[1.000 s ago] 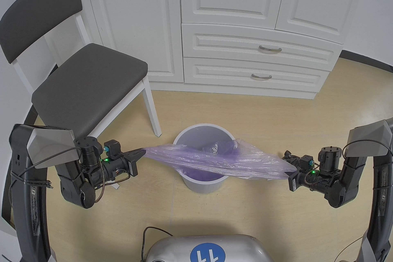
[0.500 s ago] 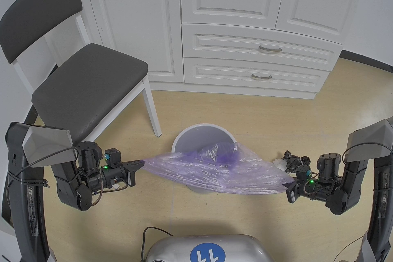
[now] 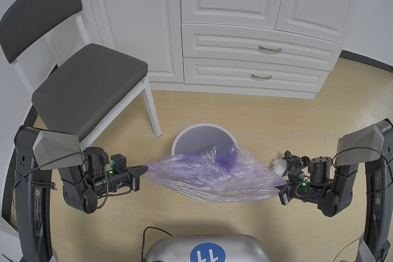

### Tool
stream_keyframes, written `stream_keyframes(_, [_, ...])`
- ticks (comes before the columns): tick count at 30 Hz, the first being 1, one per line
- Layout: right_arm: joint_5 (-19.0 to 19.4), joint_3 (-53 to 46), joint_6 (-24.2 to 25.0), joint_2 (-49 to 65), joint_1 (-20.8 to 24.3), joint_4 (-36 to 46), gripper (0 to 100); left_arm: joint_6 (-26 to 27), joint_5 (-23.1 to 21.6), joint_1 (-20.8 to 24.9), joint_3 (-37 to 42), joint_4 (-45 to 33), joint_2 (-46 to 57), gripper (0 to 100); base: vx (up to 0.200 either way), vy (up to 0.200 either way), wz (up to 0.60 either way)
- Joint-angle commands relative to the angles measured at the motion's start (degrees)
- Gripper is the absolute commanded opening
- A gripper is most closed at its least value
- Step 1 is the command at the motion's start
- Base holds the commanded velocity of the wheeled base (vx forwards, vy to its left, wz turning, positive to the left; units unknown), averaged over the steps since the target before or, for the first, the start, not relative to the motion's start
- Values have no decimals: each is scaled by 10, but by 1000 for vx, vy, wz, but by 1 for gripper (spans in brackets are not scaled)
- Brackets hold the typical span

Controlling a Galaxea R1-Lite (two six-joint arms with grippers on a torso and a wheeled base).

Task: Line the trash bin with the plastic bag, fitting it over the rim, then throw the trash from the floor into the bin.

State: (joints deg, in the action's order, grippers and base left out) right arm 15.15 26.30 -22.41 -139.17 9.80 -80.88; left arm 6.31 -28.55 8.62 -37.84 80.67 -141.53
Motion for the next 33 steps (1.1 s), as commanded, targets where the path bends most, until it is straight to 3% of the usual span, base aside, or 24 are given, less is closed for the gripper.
stream_keyframes(1, [-38,54,43,-30,15,-4,0,-2,55,8,-52,6,-45,0,0,0,0])
stream_keyframes(5, [-103,118,158,-64,51,-60,0,-3,150,20,-97,17,-74,0,0,0,0])
stream_keyframes(14, [-193,251,247,-119,77,-85,0,-3,155,14,-101,22,-67,0,0,0,0])
stream_keyframes(33, [-191,259,228,-162,62,-84,0,10,162,21,-93,23,-107,0,0,0,0])
